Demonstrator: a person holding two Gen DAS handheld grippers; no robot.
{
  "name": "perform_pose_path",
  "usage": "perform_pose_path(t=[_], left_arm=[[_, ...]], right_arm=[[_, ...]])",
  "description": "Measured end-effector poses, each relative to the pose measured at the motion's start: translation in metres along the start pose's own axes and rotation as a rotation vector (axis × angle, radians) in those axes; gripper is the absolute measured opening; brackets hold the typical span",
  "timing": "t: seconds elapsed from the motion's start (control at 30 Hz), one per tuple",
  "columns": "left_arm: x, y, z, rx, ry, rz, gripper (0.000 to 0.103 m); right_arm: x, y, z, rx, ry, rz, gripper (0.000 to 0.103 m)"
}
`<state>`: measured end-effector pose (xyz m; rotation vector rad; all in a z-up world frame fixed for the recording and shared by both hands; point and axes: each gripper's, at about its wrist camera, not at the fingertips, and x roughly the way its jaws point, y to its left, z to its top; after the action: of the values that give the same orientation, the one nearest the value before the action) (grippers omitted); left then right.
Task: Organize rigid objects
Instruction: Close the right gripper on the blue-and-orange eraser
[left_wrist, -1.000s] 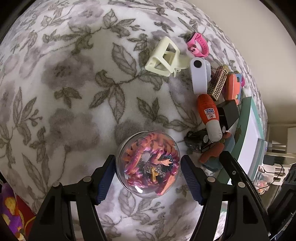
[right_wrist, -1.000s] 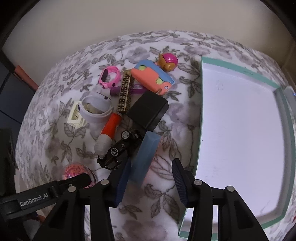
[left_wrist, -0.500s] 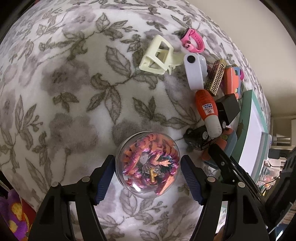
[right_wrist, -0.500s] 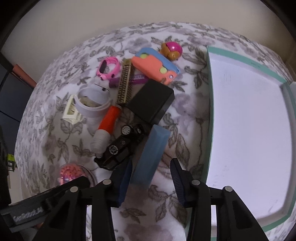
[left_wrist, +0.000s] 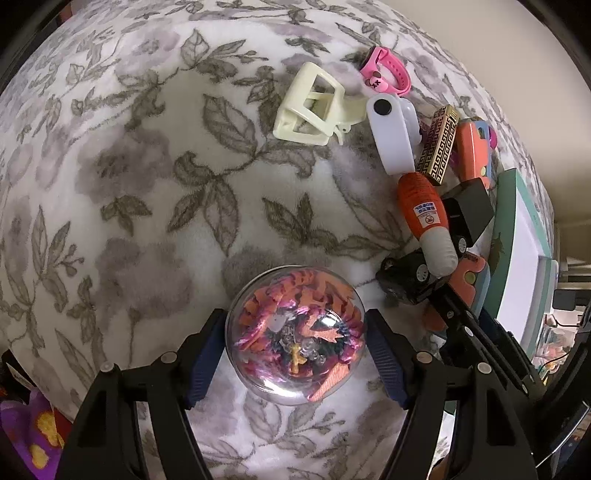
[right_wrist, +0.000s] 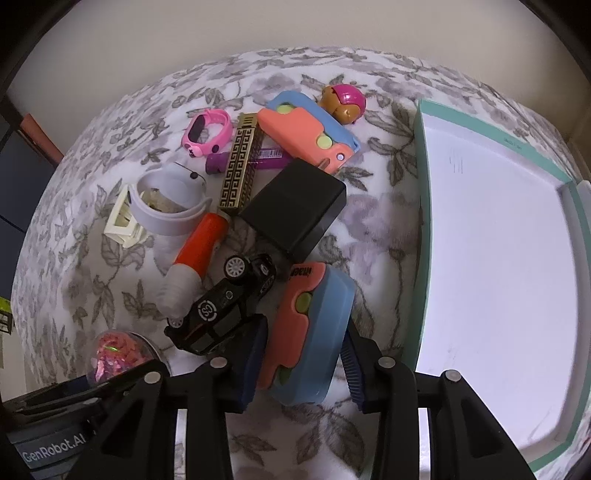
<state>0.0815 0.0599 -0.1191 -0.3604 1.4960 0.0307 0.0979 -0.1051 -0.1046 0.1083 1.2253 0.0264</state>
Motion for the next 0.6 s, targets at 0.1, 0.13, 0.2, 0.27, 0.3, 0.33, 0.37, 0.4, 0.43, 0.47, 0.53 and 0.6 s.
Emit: perform_pose_path(t=[0.1, 0.13, 0.2, 0.27, 0.3, 0.33, 0.37, 0.4, 0.43, 0.47, 0.53, 0.6], left_arm=[[0.0, -0.007, -0.002, 0.008, -0.018, 0.025, 0.075], [0.0, -0.01, -0.004, 0.013, -0.026, 0.037, 0.075], [0.001, -0.017, -0.005, 0.025, -0.031, 0.053, 0.074], [0.0, -0.022, -0.008, 0.041, -0.035, 0.072, 0.074], [0.0, -0.024, -0.008, 0.048, -0.037, 0.081, 0.074], [0.001, -0.025, -0.008, 0.052, -0.037, 0.083, 0.074], [0.001, -0.027, -0.009, 0.056, -0.036, 0.083, 0.074], [0.001, -0.028, -0.01, 0.057, -0.035, 0.084, 0.074], [0.001, -0.028, -0.01, 0.058, -0.034, 0.084, 0.074], [0.001, -0.028, -0.01, 0.059, -0.034, 0.082, 0.074], [0.0, -0.028, -0.01, 0.058, -0.031, 0.079, 0.074], [0.0, -0.027, -0.01, 0.053, -0.03, 0.072, 0.074]], right_arm=[[0.0, 0.001, -0.002, -0.014, -0.009, -0.008, 0.042], [-0.001, 0.001, -0.003, -0.019, -0.01, -0.013, 0.04], [-0.002, 0.003, -0.005, -0.036, -0.013, -0.036, 0.035], [-0.002, 0.005, -0.006, -0.044, -0.016, -0.051, 0.031], [-0.002, 0.005, -0.006, -0.049, -0.017, -0.056, 0.03], [-0.002, 0.005, -0.006, -0.05, -0.017, -0.056, 0.028], [-0.003, 0.005, -0.006, -0.048, -0.016, -0.054, 0.025], [-0.004, 0.004, -0.007, -0.047, -0.015, -0.051, 0.025], [-0.004, 0.003, -0.007, -0.043, -0.014, -0.045, 0.025], [-0.004, 0.002, -0.008, -0.04, -0.013, -0.04, 0.025], [-0.005, 0.0, -0.009, -0.03, -0.011, -0.029, 0.025], [-0.008, -0.004, -0.009, -0.006, -0.011, -0.012, 0.025]])
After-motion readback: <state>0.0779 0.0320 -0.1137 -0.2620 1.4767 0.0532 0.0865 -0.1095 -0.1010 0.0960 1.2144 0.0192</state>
